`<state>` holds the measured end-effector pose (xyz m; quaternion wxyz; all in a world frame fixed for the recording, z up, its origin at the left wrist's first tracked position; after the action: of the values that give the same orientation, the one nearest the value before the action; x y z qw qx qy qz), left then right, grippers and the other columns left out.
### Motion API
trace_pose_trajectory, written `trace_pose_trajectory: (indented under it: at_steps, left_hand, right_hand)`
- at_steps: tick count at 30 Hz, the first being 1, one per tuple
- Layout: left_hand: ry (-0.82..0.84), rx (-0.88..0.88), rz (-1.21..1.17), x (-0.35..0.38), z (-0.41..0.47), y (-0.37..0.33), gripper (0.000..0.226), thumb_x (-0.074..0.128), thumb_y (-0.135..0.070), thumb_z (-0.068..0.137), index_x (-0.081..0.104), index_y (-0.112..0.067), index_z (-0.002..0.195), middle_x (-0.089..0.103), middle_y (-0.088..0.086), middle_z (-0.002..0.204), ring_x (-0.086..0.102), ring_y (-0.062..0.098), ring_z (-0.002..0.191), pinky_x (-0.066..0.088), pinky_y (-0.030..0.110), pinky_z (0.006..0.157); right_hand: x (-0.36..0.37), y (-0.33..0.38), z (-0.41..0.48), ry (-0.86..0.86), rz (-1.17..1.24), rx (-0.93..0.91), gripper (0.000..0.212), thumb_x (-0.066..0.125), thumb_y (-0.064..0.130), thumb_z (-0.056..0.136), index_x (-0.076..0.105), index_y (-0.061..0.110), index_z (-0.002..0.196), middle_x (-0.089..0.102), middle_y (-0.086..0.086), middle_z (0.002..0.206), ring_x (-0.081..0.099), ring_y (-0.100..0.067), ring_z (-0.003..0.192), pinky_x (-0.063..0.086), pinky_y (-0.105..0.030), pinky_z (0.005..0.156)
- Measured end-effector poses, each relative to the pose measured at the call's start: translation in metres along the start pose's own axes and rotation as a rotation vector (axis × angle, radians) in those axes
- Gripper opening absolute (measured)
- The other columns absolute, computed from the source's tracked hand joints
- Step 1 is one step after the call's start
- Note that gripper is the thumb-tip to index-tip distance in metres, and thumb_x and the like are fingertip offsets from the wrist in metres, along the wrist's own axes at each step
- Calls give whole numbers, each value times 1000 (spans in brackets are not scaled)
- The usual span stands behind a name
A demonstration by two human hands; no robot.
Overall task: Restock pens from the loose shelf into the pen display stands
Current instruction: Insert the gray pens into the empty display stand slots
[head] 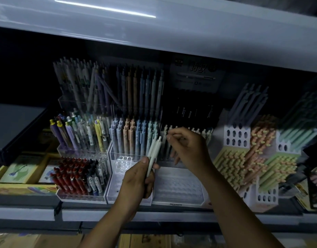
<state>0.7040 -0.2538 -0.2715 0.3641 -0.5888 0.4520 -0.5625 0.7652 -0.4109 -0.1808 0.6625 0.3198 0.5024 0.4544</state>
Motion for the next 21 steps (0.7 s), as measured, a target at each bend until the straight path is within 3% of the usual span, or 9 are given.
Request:
trace_pose_trajectory:
  at_steps: [4,9,14,18,21]
  left_hand:
    - [10,3,10,3,-2,-2,50,42,-49,98,70,-7,93,29,1,57,23,13,44,17,26,48]
    - [22,7,24,5,-3,-4,50,42,-45,99,58,2,100,33,2,55,23,14,44,20,25,46]
    - [10,24,77,2,-3,-5,39,40,-37,106,45,-4,87,40,10,56,25,16,43,23,28,45]
    - [2,-3,46,-1,-2,-1,40,40,-36,106,53,1,100,42,8,60,26,15,45,21,26,46]
    - [31,23,40,0,-2,-5,44,44,-42,99,54,1,103,38,13,66,25,14,47,20,29,49]
  right_hand:
    - [21,7,-13,234,368,138,15,66,7,95,72,4,108,70,-18,85,65,-32,61,52,-36,47]
    - [25,6,-15,249,458,176,8,72,3,88,73,5,96,69,-10,79,65,-27,62,52,-32,49]
    - [-9,-3,-3,34,523,184,7,70,6,89,73,3,95,68,-17,72,65,-27,61,54,-31,51]
    - [-47,-15,7,-186,545,185,13,70,6,91,73,0,102,70,-15,77,64,-25,59,55,-31,51]
    - [-60,-19,9,-266,412,133,16,72,6,90,72,-2,104,69,-20,75,65,-25,57,57,-33,51]
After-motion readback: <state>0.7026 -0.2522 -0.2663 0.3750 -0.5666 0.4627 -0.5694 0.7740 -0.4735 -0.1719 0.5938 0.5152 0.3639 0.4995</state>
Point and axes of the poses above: each hand's wrist, its own z-axis towards the middle knuckle, its own x-axis out of the palm, y = z × x, the point moved 9 cm from there along z, towards the middle knuckle
